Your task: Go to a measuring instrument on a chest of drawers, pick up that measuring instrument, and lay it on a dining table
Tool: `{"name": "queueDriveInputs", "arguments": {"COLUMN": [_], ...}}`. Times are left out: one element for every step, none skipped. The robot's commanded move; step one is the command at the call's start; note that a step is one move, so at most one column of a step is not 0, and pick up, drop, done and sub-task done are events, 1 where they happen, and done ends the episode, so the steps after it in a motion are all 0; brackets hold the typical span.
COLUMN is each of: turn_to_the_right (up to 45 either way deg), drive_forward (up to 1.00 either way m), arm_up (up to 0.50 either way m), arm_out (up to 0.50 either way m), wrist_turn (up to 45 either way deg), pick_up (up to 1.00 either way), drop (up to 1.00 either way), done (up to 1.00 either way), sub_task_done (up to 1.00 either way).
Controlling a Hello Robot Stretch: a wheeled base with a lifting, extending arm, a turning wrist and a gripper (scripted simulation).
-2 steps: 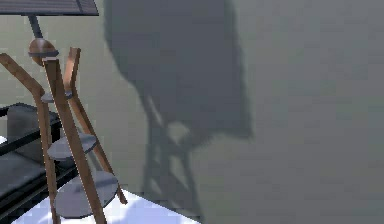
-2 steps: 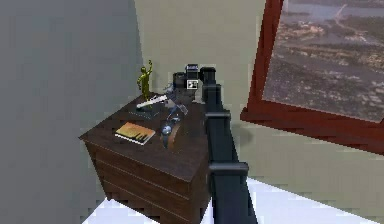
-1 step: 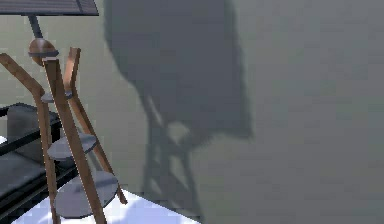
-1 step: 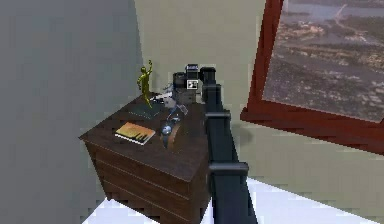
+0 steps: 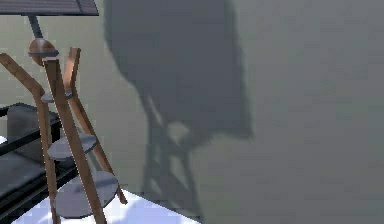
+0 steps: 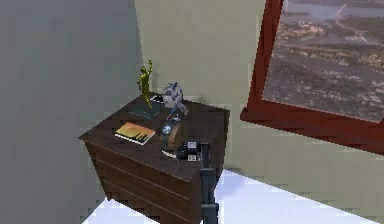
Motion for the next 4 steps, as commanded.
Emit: {"name": "queueDriveInputs", "arguments": {"turn_to_the_right": [0.0, 0.0, 0.0, 0.0], "drive_forward": [0.0, 0.0, 0.0, 0.0], "arm_up": [0.0, 0.1, 0.28, 0.0], "arm_out": [0.0, 0.0, 0.0, 0.0], "wrist_turn": [0.0, 0.0, 0.0, -45.0], "pick_up": [1.0, 0.0, 0.0, 0.0], "drop": [0.0, 0.0, 0.0, 0.0], "done": [0.0, 0.0, 0.0, 0.0], "sub_task_done": [0.0, 0.0, 0.0, 0.0]}}
